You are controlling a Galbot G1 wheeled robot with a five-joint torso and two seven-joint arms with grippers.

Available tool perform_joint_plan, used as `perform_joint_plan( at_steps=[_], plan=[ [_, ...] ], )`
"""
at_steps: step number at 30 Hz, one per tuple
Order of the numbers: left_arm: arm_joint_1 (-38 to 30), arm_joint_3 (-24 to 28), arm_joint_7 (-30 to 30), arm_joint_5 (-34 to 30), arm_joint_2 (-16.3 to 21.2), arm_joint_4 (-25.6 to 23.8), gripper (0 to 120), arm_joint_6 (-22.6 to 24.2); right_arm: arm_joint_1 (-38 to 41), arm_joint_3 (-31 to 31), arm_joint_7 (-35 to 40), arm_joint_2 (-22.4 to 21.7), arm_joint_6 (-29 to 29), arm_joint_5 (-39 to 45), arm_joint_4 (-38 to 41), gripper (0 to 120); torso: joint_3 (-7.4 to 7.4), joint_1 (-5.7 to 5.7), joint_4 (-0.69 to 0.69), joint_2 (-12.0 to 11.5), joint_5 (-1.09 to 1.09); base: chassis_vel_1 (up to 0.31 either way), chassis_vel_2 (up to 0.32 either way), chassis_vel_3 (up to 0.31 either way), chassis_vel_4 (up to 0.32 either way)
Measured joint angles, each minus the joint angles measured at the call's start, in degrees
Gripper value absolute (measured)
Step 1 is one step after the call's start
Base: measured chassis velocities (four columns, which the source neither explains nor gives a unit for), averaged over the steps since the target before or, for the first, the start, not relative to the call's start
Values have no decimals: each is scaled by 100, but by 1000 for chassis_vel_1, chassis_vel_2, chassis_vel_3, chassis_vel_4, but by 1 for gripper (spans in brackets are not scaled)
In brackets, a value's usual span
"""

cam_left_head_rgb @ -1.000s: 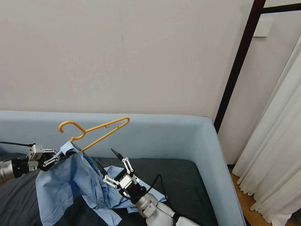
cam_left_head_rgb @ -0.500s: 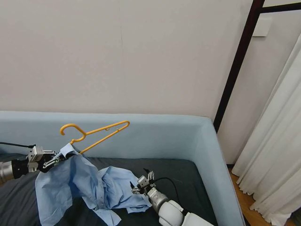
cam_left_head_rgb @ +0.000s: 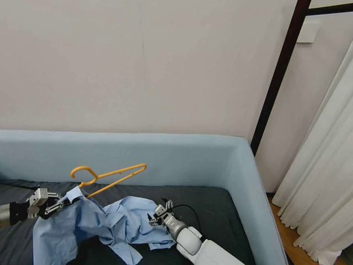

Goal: Pick up the clothes from the sofa and hang them on the clothes hanger.

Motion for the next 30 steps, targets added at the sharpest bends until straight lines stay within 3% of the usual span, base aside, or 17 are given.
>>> perform_joint_plan(
  at_steps=[4, 10, 17, 20, 24, 30],
  plan=[
    [-21, -7, 0, 79, -124, 50, 1, -25, 153, -160, 77, 63, -127, 192, -269, 100, 0, 0, -1, 0, 0, 0, 0, 0, 0],
    [-77, -8, -4, 108, -274, 94, 1, -56, 486, -200, -250, 347, 348, 651, -941, 100, 0, 0, -1, 0, 0, 0, 0, 0, 0],
    [-28, -96, -17, 34, -243, 116, 1, -64, 642, 68, -307, 798, 175, 740, -1380, 100, 0, 0, 0, 0, -1, 0, 0, 0, 0],
    [21, -143, -18, -30, -147, 131, 1, -74, 646, 342, -286, 916, -11, 382, -1563, 100, -1, 0, 4, 1, 3, 0, 0, 0, 0],
    [48, -154, -24, -98, -113, 95, 1, -76, 651, 773, -182, 924, -220, -318, -2024, 98, 0, 0, -2, 1, 1, 0, 0, 0, 0],
    [-8, -49, -39, -109, -199, 82, 1, -76, 651, 1190, -250, 916, -174, -642, -2506, 82, 0, 1, -4, 1, 0, 0, 0, 0, 0]
  ],
)
